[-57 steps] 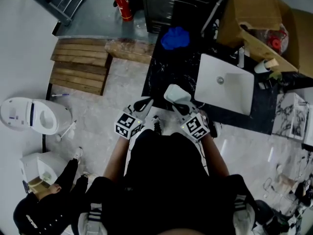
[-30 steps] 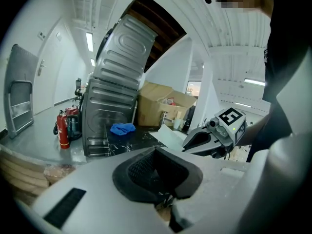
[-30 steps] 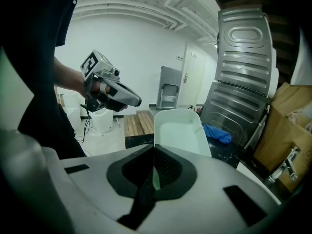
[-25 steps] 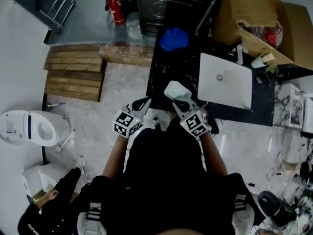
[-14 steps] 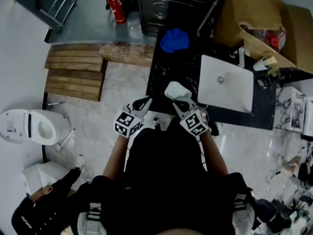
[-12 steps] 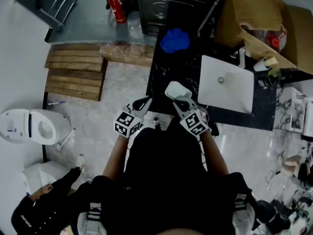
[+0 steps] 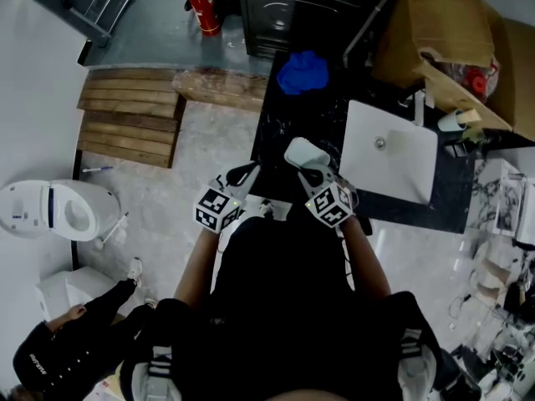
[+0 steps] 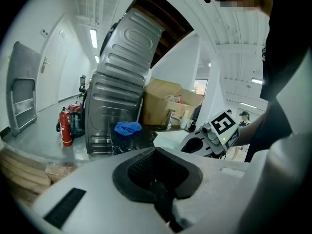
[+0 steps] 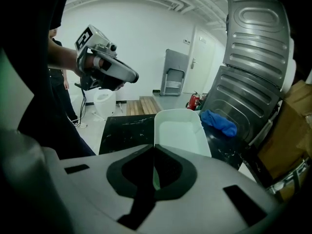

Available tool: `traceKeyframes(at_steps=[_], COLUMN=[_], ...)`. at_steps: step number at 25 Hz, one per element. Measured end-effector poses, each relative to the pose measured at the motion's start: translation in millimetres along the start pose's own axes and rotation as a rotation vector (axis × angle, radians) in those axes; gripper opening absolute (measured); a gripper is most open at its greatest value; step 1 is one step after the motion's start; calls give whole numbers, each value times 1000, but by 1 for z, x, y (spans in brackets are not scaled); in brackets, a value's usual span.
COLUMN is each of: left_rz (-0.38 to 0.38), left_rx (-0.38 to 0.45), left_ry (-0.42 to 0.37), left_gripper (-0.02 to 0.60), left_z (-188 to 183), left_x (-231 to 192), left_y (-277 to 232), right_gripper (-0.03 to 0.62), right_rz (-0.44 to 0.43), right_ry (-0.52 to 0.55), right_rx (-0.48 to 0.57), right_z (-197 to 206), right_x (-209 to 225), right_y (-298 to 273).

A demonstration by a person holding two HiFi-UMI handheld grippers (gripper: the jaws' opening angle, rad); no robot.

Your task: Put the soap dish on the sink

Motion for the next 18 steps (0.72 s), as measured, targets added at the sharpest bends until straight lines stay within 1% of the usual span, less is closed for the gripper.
traceKeyframes(at_steps=[6, 18], left_rz=[-10, -19], left_rx=[4, -8], left_ry=[12, 31], left_gripper=[0, 0], left_z=[-4, -5], left_x=[-7, -14], left_y=[-7, -15], right_gripper=[-2, -2], right_rz=[-21, -75], right_ry=[19, 50], right_rx=[-50, -97], right_z=[8, 12], right_x=[9, 12], right_y=[-14, -31])
Point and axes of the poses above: the fingertips, and each gripper's own axes: y backward along the fingers, x to its right, z out of its underside, the point moved 6 cm from there along y, backward along the fingers, and after that the axes turned 13 degrees about z, right-handed, at the moved point
